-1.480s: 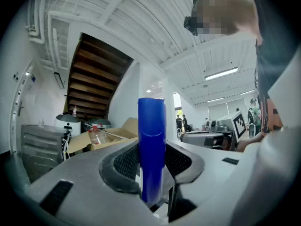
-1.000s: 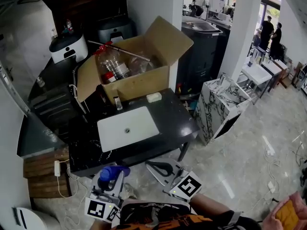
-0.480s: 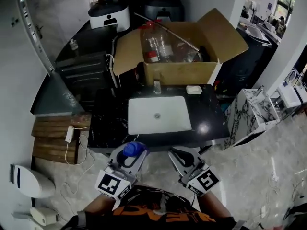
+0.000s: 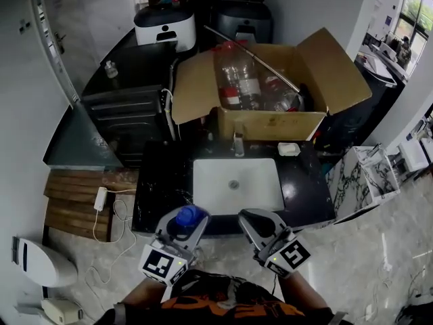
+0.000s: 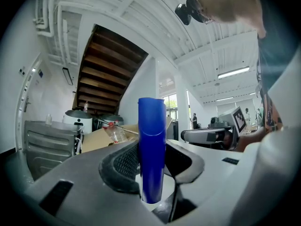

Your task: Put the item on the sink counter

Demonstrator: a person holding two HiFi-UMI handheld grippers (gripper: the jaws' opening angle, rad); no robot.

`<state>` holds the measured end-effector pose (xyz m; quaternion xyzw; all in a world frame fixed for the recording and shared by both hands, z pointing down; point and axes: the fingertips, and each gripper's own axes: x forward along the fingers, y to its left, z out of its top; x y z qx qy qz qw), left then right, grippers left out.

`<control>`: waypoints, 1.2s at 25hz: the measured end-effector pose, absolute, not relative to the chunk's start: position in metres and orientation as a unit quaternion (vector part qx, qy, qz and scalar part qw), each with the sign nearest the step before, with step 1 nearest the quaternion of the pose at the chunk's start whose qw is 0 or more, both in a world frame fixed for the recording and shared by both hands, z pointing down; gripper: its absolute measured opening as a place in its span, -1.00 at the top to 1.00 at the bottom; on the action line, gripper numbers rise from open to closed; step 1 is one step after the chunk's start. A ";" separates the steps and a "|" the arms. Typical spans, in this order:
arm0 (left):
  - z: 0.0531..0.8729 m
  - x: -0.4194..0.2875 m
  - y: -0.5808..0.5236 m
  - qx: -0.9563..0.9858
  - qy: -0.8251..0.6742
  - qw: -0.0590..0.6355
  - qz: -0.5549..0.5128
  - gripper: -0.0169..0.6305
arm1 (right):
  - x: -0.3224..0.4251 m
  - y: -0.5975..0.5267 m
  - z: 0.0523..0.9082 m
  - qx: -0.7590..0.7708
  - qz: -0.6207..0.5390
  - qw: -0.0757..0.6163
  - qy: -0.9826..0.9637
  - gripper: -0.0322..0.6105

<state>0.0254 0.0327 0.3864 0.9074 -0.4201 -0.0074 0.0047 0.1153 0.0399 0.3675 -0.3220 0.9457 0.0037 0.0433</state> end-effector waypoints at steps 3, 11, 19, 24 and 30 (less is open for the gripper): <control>0.391 0.014 0.010 0.909 -0.416 0.006 -0.002 0.44 | 0.100 0.014 0.369 -0.325 -0.004 0.039 0.945 0.79; 0.392 -0.022 -0.054 0.913 -0.408 0.007 0.005 0.44 | 0.059 -0.051 0.367 -0.326 -0.009 0.041 0.945 0.79; 0.405 -0.061 -0.114 0.914 -0.406 0.001 0.021 0.44 | 0.026 -0.116 0.384 -0.330 0.001 0.033 0.944 0.79; 0.416 -0.081 -0.151 0.912 -0.408 -0.006 0.026 0.44 | 0.005 -0.155 0.390 -0.332 -0.004 0.037 0.943 0.79; 0.431 -0.100 -0.191 0.907 -0.419 0.013 0.029 0.44 | -0.015 -0.199 0.412 -0.328 -0.001 0.008 0.945 0.79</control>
